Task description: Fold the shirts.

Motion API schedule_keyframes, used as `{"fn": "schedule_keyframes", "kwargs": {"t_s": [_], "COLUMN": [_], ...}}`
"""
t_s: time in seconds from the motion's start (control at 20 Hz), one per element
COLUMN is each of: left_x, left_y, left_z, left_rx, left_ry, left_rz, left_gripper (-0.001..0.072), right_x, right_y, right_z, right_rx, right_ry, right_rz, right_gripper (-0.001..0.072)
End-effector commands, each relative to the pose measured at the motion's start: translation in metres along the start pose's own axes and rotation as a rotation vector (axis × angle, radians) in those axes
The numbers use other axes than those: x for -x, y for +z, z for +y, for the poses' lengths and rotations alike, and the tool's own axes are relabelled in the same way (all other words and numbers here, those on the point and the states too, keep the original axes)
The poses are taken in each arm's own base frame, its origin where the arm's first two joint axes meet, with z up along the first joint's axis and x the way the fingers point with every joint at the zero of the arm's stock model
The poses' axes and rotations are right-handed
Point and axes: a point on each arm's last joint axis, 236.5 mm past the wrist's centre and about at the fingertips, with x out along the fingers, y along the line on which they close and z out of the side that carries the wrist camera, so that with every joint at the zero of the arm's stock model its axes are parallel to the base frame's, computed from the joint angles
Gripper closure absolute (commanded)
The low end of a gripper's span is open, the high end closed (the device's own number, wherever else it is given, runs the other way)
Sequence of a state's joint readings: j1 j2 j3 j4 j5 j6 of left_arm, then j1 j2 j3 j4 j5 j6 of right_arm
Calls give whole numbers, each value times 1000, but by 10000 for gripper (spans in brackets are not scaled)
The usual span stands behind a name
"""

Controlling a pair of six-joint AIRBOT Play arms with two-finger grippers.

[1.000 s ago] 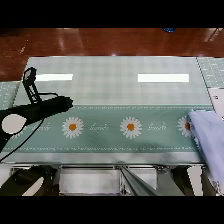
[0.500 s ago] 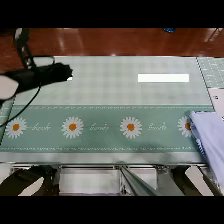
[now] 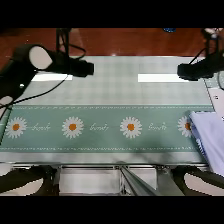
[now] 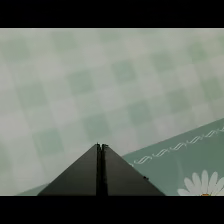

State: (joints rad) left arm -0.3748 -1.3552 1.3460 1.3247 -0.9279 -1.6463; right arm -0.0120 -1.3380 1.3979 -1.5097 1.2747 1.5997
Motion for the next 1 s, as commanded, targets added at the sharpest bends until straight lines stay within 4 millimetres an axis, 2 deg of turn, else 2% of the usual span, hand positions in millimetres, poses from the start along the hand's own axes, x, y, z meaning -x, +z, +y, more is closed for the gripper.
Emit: {"fn": "schedule_keyframes", "kwargs": {"t_s": [0.0, 0.15, 0.3, 0.95], "left_x": [-31, -30, -28, -29], "left_y": [-33, -31, -47, -47], "left_z": [25, 26, 26, 26], "left_rx": [99, 100, 101, 102], "left_ry": [41, 42, 47, 48], "left_rz": [116, 105, 174, 174], "left_gripper": [684, 684, 684, 684], "right_x": [-33, -35, -34, -34], "right_y": [-28, -19, -21, -21], "right_z": [-24, -23, -23, -23], "right_rx": [25, 27, 13, 13], "right_ry": [-162, -159, -158, -159], "right_rz": [190, 152, 160, 160], "right_gripper": [694, 694, 694, 694]}}
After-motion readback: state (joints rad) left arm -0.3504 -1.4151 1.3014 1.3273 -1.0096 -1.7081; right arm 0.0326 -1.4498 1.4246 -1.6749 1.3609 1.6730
